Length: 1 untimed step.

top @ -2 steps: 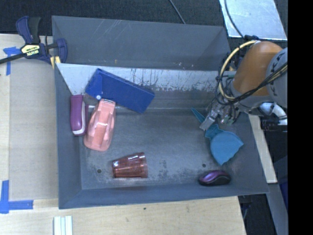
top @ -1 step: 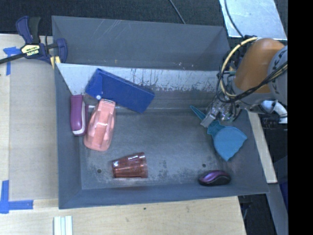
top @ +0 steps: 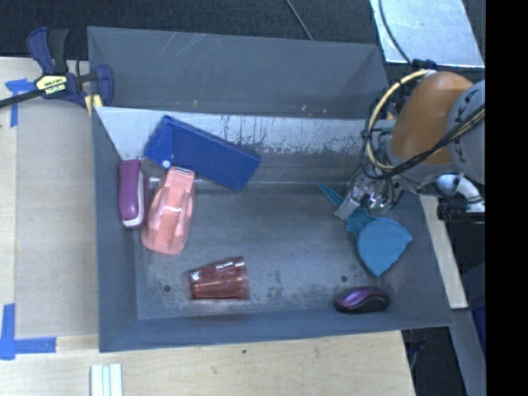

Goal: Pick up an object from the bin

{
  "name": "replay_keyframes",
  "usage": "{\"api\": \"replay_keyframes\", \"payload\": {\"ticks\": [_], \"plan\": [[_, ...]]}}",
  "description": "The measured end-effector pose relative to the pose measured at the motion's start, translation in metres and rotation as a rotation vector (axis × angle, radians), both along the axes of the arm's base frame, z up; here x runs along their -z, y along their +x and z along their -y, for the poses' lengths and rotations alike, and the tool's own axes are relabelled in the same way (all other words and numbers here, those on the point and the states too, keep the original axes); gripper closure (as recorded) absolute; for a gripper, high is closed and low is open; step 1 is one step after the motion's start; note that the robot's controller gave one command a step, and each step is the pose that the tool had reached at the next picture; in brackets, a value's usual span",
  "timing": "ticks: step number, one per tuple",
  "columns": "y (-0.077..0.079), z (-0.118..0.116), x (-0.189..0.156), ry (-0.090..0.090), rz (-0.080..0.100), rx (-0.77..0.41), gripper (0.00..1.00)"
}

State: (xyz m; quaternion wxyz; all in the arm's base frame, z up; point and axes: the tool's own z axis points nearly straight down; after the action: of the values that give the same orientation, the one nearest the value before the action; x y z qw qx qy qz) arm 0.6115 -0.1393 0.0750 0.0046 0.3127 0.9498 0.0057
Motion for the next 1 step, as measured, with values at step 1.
{"api": "replay_keyframes", "payload": {"ticks": [1], "plan": [[0.003, 0.0012, 0.0003, 0.003, -0.002, 0.026, 1.0]]}}
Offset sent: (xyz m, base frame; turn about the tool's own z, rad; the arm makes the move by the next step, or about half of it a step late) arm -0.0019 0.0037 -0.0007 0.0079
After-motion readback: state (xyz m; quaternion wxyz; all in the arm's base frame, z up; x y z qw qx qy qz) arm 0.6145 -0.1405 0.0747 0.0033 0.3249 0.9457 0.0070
